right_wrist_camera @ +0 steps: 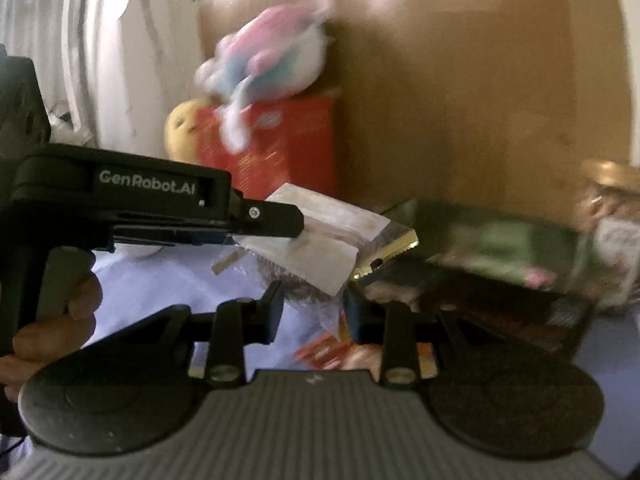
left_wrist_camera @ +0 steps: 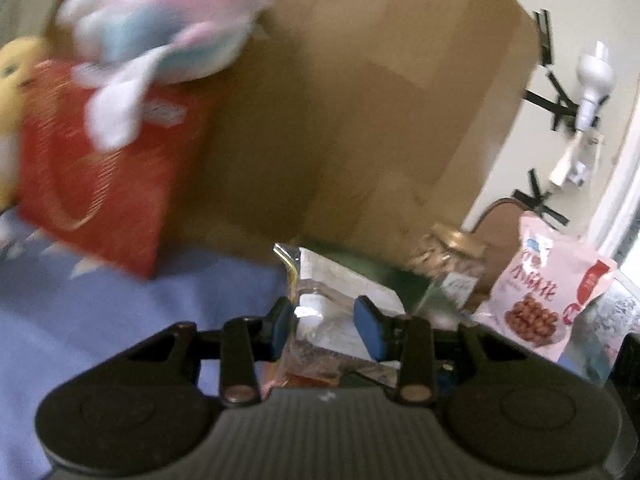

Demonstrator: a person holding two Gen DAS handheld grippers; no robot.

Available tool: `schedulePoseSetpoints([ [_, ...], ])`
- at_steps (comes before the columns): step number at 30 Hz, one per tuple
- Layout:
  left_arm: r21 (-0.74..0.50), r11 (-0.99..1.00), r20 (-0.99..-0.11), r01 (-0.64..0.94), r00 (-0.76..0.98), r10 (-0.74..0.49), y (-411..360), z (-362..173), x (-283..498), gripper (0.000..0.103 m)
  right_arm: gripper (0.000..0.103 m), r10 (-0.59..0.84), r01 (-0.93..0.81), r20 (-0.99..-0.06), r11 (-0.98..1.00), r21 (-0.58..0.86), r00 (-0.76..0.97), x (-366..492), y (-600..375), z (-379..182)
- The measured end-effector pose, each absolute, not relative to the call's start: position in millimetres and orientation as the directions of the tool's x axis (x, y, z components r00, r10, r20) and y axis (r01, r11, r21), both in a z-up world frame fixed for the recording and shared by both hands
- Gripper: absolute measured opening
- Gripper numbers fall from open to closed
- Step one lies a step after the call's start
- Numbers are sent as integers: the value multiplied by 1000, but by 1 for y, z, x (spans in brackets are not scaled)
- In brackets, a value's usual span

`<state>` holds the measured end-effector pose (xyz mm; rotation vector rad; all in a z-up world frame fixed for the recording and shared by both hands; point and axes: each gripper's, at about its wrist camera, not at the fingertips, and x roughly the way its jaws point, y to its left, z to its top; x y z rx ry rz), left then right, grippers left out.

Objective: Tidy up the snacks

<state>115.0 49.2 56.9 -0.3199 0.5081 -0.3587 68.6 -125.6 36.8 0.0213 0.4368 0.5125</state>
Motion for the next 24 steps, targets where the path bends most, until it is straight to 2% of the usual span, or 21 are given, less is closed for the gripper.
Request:
schedulePoseSetpoints([
  [1,-379,888,-405,262,816,-414,41,60,126,37,36,459,-446,-393,885,131,797,75,-134,41],
  [3,-359,896,-391,262,829,-399,25,64,147,45,38,423,-404,-384,905,135,820,93,-146,46],
  [5,-303,924,-397,232,851,-344,14,63,161,44,49,359,-352,-377,932,90,854,110,-153,46],
  [6,-299,933,-407,199,858,-313,14,62,164,42,49,308,-313,-380,948,50,872,116,-155,44],
  [8,-368,907,-385,205,854,-349,27,57,156,42,49,257,-267,-383,963,26,887,115,-168,41],
  [11,-393,902,-393,180,854,-342,48,46,134,42,49,321,-286,-373,947,147,871,92,-196,35],
  [14,-376,913,-441,160,836,-328,61,31,114,42,49,378,-307,-411,923,232,829,75,-199,21],
  [18,-344,929,-478,134,827,-296,69,13,95,42,52,417,-354,-493,909,221,764,61,-168,-3],
  [22,-337,936,-471,101,843,-260,75,1,87,42,67,416,-364,-559,908,210,717,63,-142,-14],
  [24,-354,931,-475,91,840,-263,80,-6,89,42,70,413,-373,-568,908,192,712,64,-132,-16],
])
